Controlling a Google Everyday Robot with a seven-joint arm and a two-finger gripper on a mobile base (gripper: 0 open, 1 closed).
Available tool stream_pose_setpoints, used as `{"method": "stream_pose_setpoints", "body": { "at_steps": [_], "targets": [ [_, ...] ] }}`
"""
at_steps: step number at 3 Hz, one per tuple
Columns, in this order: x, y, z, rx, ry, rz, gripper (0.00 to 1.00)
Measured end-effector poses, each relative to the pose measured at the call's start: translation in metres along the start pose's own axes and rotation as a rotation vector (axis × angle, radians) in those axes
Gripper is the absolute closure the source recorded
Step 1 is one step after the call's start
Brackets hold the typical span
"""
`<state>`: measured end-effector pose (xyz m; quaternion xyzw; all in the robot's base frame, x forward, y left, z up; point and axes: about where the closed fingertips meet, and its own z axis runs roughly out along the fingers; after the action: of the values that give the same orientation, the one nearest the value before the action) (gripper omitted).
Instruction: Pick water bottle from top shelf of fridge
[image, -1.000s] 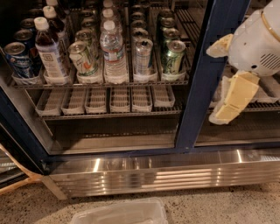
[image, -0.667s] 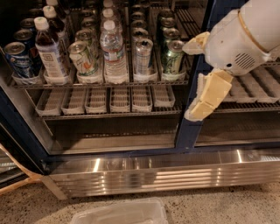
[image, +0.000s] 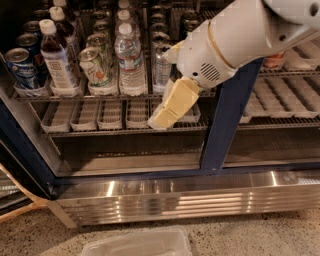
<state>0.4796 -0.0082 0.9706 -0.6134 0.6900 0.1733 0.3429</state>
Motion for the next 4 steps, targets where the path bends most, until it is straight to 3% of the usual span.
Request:
{"method": "stream_pose_setpoints", "body": {
  "at_steps": [1,2,3,4],
  "targets": [
    [-0.022,-0.024,0.025,0.071,-0.085,0.103,0.0],
    [-0.029,-0.033,0.021,0.111,-0.107,0.107,0.0],
    [-0.029,-0.032,0.021,0.108,-0.105,0.105,0.0],
    [-0.034,-0.023,0.037,0.095,-0.155,0.1,0.0]
  ]
}}
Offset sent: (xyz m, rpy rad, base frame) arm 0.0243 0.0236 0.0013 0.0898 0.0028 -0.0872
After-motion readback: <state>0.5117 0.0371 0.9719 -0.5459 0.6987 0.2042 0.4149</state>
